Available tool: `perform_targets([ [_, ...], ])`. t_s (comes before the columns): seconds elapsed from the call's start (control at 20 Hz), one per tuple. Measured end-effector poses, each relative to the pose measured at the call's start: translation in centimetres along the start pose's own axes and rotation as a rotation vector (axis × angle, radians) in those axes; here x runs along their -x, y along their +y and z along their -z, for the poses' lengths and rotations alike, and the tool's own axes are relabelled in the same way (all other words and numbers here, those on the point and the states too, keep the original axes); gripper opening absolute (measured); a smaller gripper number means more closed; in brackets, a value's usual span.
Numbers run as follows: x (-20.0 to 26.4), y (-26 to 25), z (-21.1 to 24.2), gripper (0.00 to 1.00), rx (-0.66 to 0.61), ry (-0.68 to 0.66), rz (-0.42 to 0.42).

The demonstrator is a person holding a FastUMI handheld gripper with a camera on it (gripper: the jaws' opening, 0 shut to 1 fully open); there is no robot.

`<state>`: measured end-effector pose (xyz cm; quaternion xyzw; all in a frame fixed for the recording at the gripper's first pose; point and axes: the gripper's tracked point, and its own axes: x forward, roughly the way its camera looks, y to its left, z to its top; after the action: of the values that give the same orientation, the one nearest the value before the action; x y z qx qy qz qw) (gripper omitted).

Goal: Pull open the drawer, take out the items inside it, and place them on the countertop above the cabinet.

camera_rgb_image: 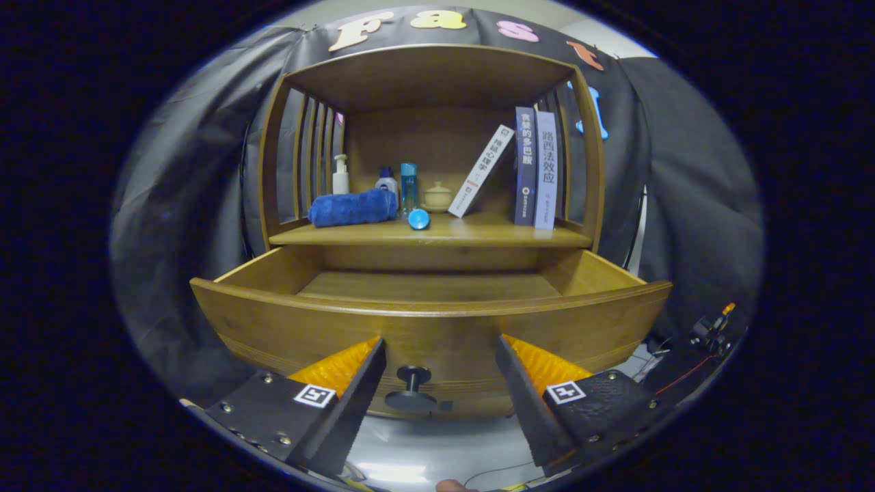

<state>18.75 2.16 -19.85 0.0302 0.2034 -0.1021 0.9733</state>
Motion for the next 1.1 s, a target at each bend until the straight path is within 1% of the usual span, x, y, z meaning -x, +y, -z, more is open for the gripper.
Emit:
perform_targets([
  [0.05,-0.5,0.0,-0.7,0.97,-0.007,-0.036,0.001],
  [0.1,-1.1,0.1,-0.3,0.97,-0.012,-0.026,0.001],
  [0.25,-2.6,0.3,-1.1,0.97,-0.005,-0.039,0.004],
  [0.6,-6.5,0.6,-2.1,0.97,-0.004,-0.023,0.010],
  [0.85,-9.2,0.8,-2.8,0.97,0.021,-0.028,0.017],
  [1.1,-10.1,1.2,-3.0,0.97,0.070,-0.031,0.031],
])
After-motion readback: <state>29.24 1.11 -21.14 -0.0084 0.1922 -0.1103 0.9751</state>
